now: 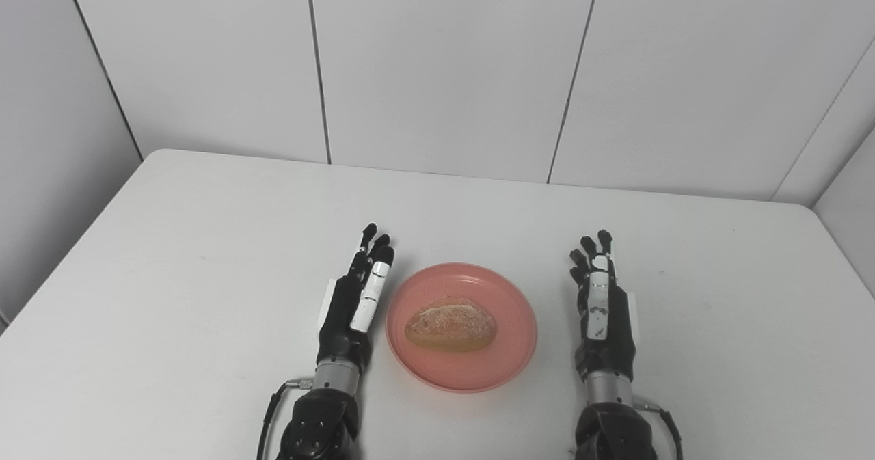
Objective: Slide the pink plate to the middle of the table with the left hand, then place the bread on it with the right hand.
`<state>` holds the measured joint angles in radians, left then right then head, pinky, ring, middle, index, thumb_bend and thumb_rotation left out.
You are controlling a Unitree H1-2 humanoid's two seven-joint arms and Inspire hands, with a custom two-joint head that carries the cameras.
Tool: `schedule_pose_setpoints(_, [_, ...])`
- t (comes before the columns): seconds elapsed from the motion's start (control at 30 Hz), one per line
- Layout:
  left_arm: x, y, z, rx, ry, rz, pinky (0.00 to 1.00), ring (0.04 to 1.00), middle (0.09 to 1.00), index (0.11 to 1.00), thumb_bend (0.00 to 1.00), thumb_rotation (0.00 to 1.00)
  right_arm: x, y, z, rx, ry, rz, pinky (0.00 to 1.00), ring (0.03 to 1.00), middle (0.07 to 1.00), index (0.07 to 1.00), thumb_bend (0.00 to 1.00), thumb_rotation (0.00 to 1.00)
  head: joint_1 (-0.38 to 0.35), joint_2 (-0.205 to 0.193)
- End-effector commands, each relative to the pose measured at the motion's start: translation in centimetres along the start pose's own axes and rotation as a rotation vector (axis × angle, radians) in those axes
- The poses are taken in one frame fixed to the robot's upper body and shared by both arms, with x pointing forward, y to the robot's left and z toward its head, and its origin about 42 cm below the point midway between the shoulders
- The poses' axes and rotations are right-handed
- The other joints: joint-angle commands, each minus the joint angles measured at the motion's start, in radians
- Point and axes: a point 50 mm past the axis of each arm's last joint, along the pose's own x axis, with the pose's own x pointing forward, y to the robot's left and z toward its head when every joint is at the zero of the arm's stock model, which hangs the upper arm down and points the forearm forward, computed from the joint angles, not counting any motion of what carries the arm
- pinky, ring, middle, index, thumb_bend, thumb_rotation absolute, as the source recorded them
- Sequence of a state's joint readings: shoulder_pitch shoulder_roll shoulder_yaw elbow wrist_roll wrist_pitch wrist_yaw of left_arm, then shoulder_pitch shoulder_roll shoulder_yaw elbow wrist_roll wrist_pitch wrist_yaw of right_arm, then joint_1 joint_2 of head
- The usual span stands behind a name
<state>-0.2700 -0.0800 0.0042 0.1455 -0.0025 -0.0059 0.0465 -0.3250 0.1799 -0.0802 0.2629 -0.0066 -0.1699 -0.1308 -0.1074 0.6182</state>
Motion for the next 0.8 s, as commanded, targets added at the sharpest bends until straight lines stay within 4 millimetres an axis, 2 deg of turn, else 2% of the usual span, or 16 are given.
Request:
schedule_pose_setpoints(0.0, [0.0,-0.4,0.9,0.016,-0.049,-0.014,1.00,1.000,0.989,0.969,0.71,0.85,-0.2,1.3,0.6,0.009,-0.066,0.008,0.99,0.951,0.957,1.000,0.84,1.00,-0.005,0.001])
schedule_pose_setpoints(0.23, [-0.6,-0.9,0.9,0.062,-0.057,-0.007,1.00,1.000,1.000,0.976,0.72,0.87,-2.2,0.7,-1.2,-0.099,-0.065,0.057,1.00,0.974,0.973,0.984,0.81,1.00,-0.018,0.012])
schedule_pose_setpoints(0.4, [-0.7,-0.7,1.0,0.070,-0.058,-0.001,1.00,1.000,1.000,0.985,0.72,0.89,-3.1,0.3,-2.0,-0.132,-0.059,0.064,0.97,0.959,0.962,0.964,0.80,1.00,-0.040,0.027])
schedule_pose_setpoints(0.63, [-0.7,-0.2,1.3,0.082,-0.070,0.002,1.00,1.000,1.000,0.997,0.70,0.91,-3.6,0.5,-3.1,-0.159,-0.052,0.065,0.95,0.955,0.958,0.953,0.84,1.00,-0.081,0.041])
schedule_pose_setpoints(0.77, [-0.6,-0.1,1.5,0.088,-0.069,0.001,1.00,1.000,1.000,1.000,0.71,0.92,-3.5,0.8,-3.0,-0.149,-0.053,0.066,0.95,0.961,0.962,0.955,0.83,1.00,-0.096,0.056])
